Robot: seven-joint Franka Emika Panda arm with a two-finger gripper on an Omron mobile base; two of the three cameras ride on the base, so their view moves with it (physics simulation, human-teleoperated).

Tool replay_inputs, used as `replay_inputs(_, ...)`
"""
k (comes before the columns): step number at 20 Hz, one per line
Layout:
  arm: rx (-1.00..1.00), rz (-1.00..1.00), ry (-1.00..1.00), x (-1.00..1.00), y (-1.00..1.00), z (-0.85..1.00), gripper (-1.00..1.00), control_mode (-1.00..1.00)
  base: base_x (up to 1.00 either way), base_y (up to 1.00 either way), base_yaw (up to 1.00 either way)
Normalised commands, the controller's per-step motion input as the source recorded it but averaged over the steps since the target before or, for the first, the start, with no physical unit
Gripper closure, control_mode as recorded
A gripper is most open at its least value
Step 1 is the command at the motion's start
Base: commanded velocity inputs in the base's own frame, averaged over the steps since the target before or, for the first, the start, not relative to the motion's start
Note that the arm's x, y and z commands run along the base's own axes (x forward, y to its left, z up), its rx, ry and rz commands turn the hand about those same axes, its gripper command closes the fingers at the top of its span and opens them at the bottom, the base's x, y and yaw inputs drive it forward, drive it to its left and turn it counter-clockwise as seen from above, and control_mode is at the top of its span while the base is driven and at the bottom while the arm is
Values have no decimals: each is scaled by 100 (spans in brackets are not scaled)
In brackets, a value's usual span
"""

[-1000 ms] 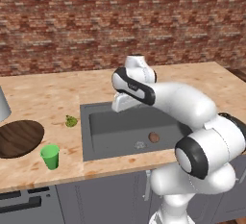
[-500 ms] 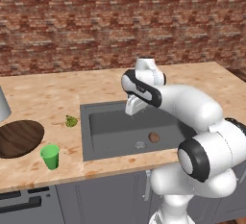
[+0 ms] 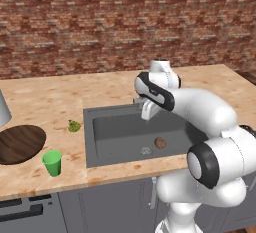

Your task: Remove the broccoli and potato from the sink. Then move the bowl and cup from the counter to the sink for washing.

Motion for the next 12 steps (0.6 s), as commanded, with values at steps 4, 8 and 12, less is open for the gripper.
replay_inputs(4, 0, 4, 0, 0, -28, -4, -100, -100, 0, 0, 0)
replay_inputs(8, 0, 0, 0, -1, -32, -3, -100, -100, 0, 0, 0)
replay_inputs(12, 0, -8, 0, 0, -29, -8, -100, -100, 0, 0, 0)
